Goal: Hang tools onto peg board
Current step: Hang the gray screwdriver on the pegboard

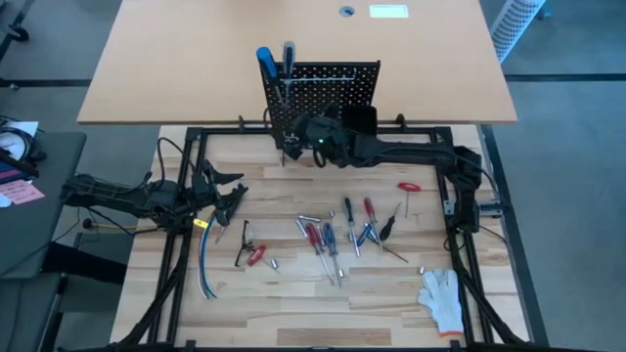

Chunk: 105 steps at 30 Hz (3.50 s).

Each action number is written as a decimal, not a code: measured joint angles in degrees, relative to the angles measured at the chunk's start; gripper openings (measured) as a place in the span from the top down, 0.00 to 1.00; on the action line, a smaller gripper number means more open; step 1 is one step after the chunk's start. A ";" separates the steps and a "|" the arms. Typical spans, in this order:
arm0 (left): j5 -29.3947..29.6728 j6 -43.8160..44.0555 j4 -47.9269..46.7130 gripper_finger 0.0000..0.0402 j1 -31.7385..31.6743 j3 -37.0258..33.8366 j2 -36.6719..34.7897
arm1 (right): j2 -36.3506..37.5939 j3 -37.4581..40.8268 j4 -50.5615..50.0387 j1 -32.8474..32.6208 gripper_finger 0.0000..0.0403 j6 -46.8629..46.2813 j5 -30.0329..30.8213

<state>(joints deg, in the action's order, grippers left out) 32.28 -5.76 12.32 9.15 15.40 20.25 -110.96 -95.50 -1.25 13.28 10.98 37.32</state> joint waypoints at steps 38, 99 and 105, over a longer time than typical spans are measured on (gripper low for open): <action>0.01 0.61 -1.31 0.54 0.00 -0.02 0.00 | -1.79 -0.07 5.14 4.38 0.99 4.54 -13.25; 10.21 28.96 -11.73 0.54 16.65 0.02 41.62 | 3.49 26.80 -35.33 -10.73 0.30 -63.21 -17.45; 10.19 29.01 -11.46 0.54 16.65 0.02 41.64 | -0.40 26.63 -35.72 -10.38 0.31 -64.79 -20.14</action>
<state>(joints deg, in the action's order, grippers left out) 42.48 23.25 0.86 25.80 15.42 61.89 -111.36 -68.87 -36.97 2.90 -53.82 17.18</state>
